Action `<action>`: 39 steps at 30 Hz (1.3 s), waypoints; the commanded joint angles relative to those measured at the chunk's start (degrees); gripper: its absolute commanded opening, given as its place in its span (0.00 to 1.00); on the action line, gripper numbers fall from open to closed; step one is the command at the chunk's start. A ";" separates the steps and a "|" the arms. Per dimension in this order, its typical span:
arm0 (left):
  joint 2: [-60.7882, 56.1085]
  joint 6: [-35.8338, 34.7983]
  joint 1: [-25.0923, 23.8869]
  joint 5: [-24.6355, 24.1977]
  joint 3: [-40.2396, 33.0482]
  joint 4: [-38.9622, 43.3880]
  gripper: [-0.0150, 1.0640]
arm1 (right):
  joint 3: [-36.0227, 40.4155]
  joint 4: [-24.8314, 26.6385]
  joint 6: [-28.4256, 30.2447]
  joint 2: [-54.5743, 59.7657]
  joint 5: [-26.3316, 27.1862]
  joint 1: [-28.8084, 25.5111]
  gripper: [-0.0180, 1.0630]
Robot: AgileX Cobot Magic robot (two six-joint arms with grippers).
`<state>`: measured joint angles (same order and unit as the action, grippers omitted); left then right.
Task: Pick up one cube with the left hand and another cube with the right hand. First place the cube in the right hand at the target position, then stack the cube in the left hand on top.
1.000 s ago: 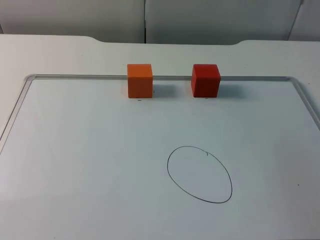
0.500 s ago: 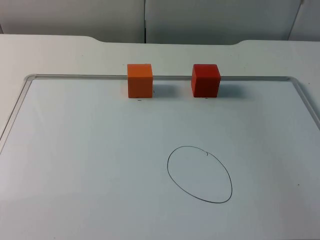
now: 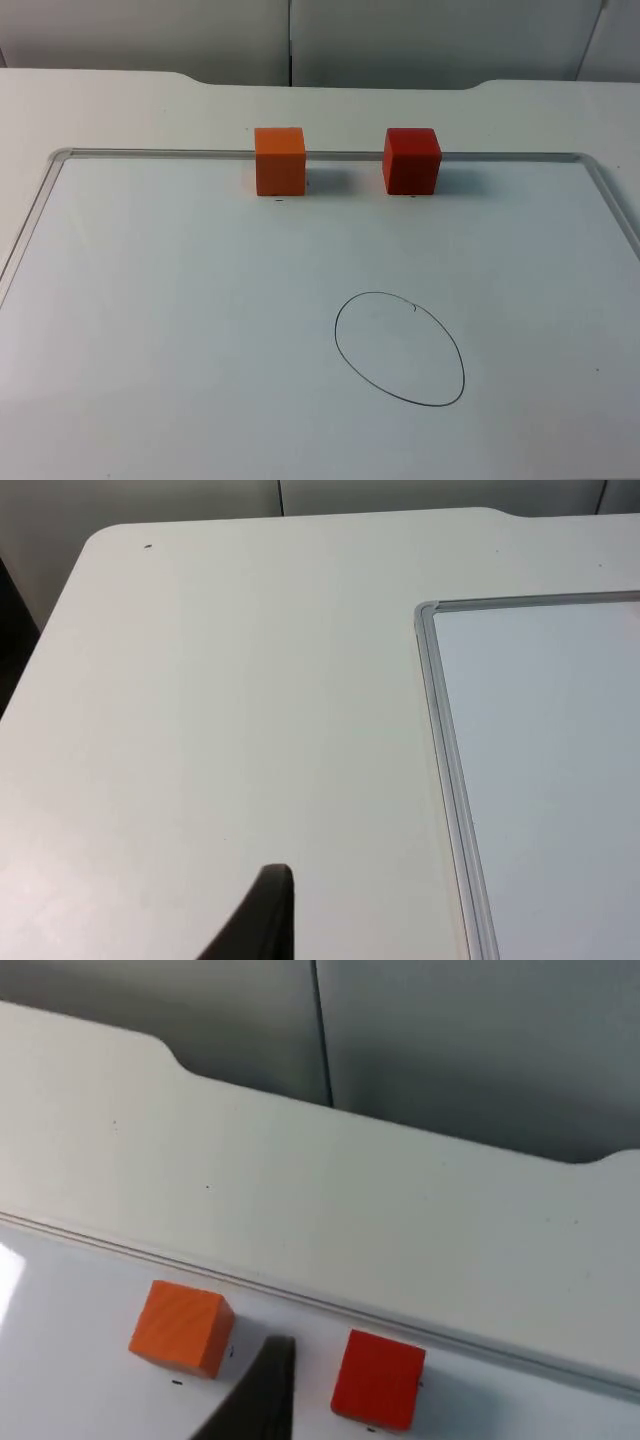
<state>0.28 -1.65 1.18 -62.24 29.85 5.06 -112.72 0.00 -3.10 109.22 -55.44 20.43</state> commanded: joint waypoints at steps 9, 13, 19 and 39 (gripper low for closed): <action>-0.28 -0.34 -0.31 0.43 -0.44 0.12 0.99 | -3.62 0.00 -4.79 12.62 -2.35 0.89 0.97; -0.28 -0.34 -0.31 0.43 -0.44 0.12 0.99 | -3.62 0.00 -5.91 17.64 -3.15 0.89 0.97; -0.28 -0.34 -0.31 0.43 -0.44 0.12 0.99 | -3.74 0.30 -6.63 22.54 -2.22 0.89 0.97; -0.28 -0.34 -0.31 0.43 -0.44 0.12 0.99 | -4.02 3.14 -10.71 30.38 7.33 2.64 0.93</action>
<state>0.28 -1.65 1.18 -62.24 29.85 5.06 -116.26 3.42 -13.55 139.50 -48.95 22.65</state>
